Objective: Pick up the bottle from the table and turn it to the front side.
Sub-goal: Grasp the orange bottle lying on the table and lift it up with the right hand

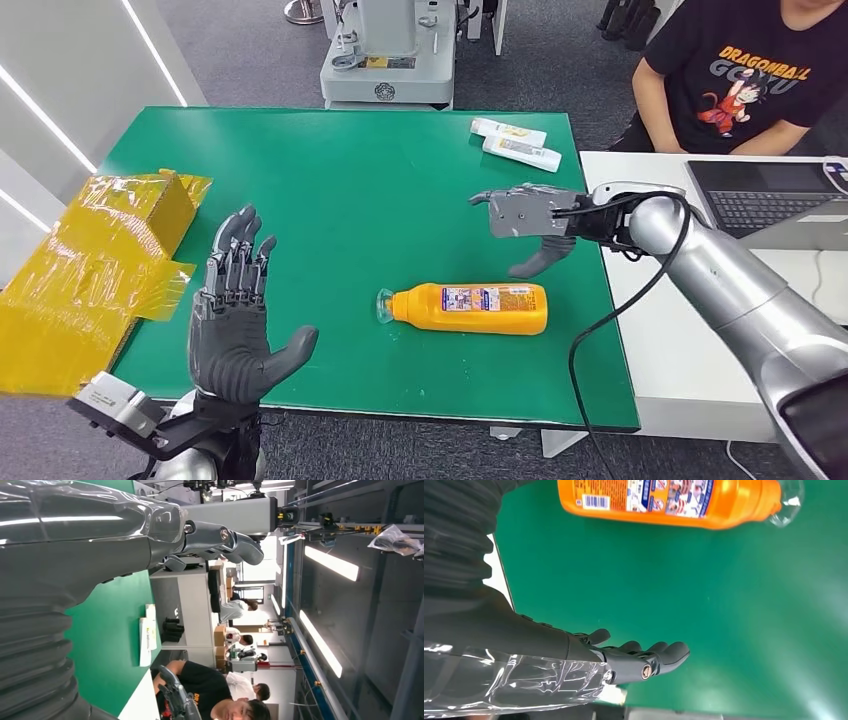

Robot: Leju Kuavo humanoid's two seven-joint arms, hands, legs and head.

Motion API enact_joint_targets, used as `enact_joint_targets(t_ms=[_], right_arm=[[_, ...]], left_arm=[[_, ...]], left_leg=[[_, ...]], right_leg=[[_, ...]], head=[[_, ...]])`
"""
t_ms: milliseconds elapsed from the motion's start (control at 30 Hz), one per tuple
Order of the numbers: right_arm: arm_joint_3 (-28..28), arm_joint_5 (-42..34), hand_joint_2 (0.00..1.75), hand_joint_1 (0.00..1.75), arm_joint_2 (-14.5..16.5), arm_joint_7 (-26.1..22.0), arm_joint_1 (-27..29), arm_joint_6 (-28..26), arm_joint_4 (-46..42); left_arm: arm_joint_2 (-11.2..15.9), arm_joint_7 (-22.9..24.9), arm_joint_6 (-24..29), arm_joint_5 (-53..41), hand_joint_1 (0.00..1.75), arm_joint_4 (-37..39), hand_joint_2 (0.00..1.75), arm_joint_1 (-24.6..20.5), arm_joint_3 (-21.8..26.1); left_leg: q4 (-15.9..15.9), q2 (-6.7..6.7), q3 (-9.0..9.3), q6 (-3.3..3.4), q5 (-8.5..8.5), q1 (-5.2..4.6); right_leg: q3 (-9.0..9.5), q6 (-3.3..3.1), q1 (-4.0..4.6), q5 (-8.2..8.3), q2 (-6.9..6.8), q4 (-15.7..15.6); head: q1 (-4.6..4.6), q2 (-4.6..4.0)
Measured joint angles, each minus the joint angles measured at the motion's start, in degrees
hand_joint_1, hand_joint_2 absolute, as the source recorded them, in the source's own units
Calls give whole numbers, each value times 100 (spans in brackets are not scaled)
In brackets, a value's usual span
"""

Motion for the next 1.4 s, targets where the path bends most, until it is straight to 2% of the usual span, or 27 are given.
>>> enact_joint_targets(t_ms=[267, 667, 733, 867, 967, 1400], right_arm=[[629, -133, 175, 0, 177, 14, -27, -205, 405], [1229, 179, 175, 0, 254, -214, 286, -928, 1153], [1268, 388, 175, 0, 265, -224, 331, -1227, 1237], [1301, 1151, 175, 0, 297, -368, 493, -2207, 1392], [1265, 1469, 175, 0, 301, -520, 640, -2676, 1462], [725, 1838, 175, 0, 304, -848, 1105, -3065, 1514]], left_arm=[[50, 1, 57, 86, 0, 49, 175, -45, 0], [121, 1, 207, 217, 0, 139, 175, -55, 46], [133, 0, 224, 216, 0, 150, 175, -54, 49], [151, -3, 268, 203, 0, 157, 175, -32, 85], [156, -4, 276, 174, 0, 168, 175, -13, 112], [158, -8, 282, 151, 0, 342, 175, -13, 125]], left_leg=[[2, -1, 0, 0, 0, 0], [2, -1, -1, 0, 0, 0], [2, -1, -1, 0, 0, 0], [2, -2, -1, 0, 0, 1], [1, 0, 0, 0, -1, 1], [2, 4, 21, 0, 0, 1]], right_leg=[[-1, 0, -1, 0, -1, -1], [-2, 0, -1, 0, 0, -1], [-2, 0, -1, 0, 0, -1], [-2, 0, -1, 0, -1, -1], [-2, 0, -1, 0, 0, -1], [15, 1, -1, 0, 4, -4]], head=[[-1, 0], [-1, 0], [-1, 0], [0, 0], [0, 0], [0, 0]])
